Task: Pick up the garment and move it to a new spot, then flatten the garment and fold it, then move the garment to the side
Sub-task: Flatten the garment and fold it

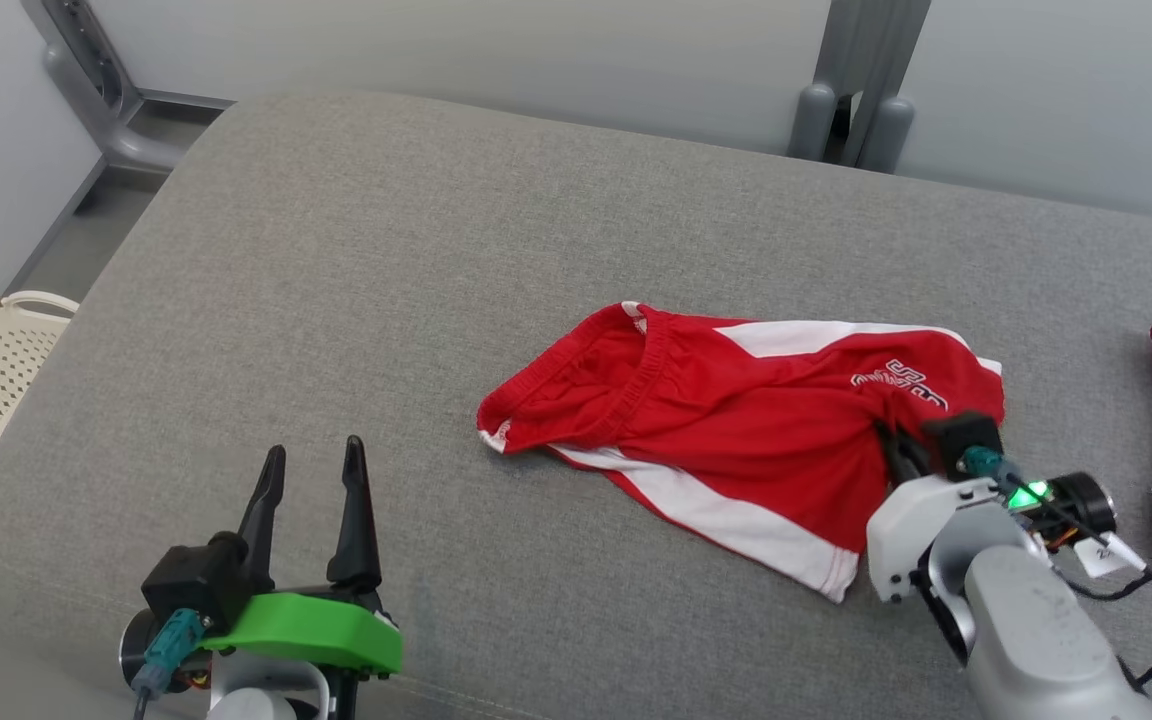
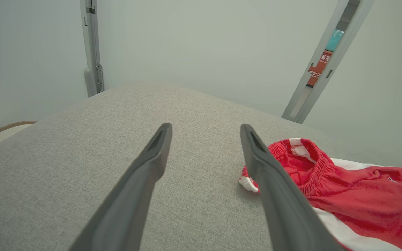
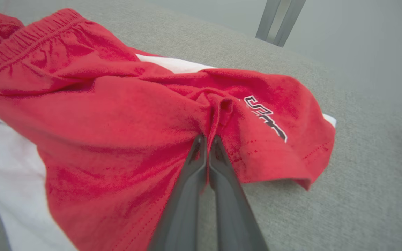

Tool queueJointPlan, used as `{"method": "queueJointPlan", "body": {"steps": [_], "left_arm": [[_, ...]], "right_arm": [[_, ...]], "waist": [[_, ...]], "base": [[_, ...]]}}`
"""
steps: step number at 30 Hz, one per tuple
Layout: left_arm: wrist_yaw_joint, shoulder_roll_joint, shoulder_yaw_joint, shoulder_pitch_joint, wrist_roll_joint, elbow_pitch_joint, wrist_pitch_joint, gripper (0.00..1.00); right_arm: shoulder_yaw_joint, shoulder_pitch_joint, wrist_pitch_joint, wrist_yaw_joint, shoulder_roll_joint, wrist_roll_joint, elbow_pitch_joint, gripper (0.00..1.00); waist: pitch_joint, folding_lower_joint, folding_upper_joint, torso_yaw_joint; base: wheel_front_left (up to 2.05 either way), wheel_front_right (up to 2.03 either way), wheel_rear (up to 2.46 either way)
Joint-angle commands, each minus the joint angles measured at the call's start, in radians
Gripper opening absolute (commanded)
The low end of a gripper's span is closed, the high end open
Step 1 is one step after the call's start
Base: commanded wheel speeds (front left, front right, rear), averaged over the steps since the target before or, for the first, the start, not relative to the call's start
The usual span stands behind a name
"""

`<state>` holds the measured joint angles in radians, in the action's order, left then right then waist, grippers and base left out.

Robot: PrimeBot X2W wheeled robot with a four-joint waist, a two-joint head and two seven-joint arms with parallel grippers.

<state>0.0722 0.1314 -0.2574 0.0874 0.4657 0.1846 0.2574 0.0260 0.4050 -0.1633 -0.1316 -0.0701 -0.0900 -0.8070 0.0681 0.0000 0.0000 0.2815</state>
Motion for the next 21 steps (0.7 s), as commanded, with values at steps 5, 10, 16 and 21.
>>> {"method": "queueJointPlan", "body": {"steps": [5, 10, 16, 21], "left_arm": [[-0.011, -0.018, -0.020, 0.018, -0.007, 0.009, 0.006, 1.00], [-0.019, -0.032, -0.030, 0.041, -0.011, 0.022, 0.008, 1.00], [-0.028, -0.040, -0.037, 0.067, -0.016, 0.034, 0.007, 1.00], [-0.034, -0.044, -0.035, 0.082, -0.023, 0.041, 0.007, 1.00]], "right_arm": [[0.004, 0.109, 0.039, 0.002, -0.082, -0.050, -0.024, 0.00], [0.036, 0.195, 0.058, 0.002, -0.138, -0.034, -0.080, 0.00], [0.075, 0.274, 0.025, 0.002, -0.160, -0.013, -0.158, 0.00], [0.083, 0.318, -0.036, 0.002, -0.146, -0.012, -0.199, 1.00]], "waist": [[0.034, 0.0000, 0.0000, 0.002], [0.066, 0.0000, 0.0000, -0.002], [0.095, 0.0000, 0.0000, -0.018], [0.099, 0.0000, 0.0000, -0.046]], "base": [[0.00, 0.00, 0.00], [0.00, 0.00, 0.00], [0.00, 0.00, 0.00], [0.00, 0.00, 0.00]]}}
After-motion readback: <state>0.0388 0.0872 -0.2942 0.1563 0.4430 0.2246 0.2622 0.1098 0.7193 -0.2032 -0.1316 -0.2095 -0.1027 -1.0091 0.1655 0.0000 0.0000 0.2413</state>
